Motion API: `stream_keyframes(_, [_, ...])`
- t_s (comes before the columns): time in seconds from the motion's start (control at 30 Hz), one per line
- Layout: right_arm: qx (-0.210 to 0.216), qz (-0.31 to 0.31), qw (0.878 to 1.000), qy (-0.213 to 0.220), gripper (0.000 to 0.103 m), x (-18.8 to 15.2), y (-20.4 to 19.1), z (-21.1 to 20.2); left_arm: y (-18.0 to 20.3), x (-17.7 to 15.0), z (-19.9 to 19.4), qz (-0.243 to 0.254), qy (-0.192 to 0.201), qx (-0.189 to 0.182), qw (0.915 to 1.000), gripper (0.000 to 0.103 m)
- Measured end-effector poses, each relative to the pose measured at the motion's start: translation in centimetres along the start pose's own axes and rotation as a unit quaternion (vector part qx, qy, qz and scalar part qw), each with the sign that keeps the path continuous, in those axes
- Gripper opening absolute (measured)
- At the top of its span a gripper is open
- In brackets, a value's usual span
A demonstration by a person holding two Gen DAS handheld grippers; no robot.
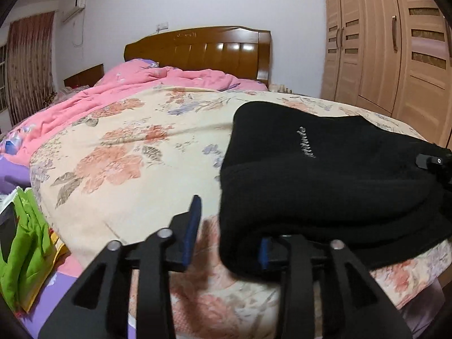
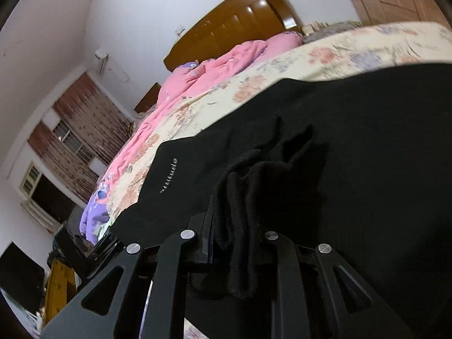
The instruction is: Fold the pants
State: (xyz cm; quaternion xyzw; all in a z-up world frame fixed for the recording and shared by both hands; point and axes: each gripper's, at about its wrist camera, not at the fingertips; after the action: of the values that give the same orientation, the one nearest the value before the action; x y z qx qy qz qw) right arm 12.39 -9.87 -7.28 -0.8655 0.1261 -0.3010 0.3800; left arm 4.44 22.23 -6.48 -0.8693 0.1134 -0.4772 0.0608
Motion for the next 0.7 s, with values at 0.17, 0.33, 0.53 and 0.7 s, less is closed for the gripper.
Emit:
stream_keyframes(0.17, [-0.008, 0.013, 1.000, -0.009, 0.021, 0.0, 0.9, 0.5, -1.4, -1.4, -0.1, -0.025, -0.014, 0.024, 0.9993, 0.082])
stream_keyframes(0.33, [-0.062, -0.021, 0.998, -0.004, 0.076, 0.2, 0.3, -1.7, -1.6, -1.5, -2.6, 0.053, -0.042, 0.064, 0.9957, 0.102])
stream_keyframes(0.53, [-0.105, -0.101, 0.985, 0.092, 0.081, -0.1, -1.4, -6.7, -2.1, -0.6, -8.4, 0.102, -0.037, 0.128, 0.9858, 0.102])
stream_keyframes(0.7, [-0.076, -0.202, 0.975, 0.061, 0.064, -1.7, -6.2, -3.3, 0.6, 7.1, -8.0, 0.057, 0.020, -0.032, 0.9976, 0.101])
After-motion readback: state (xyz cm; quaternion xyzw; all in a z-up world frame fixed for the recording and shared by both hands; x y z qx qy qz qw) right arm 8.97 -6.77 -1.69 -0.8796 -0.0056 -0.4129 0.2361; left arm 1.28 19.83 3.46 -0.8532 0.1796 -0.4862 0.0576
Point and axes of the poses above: each gripper's, at about its wrist camera, not at the fingertips, and z roughly the way its jaws point, y to its right, x to its top, and after that the axes turned 15 degrees about z, right-handed
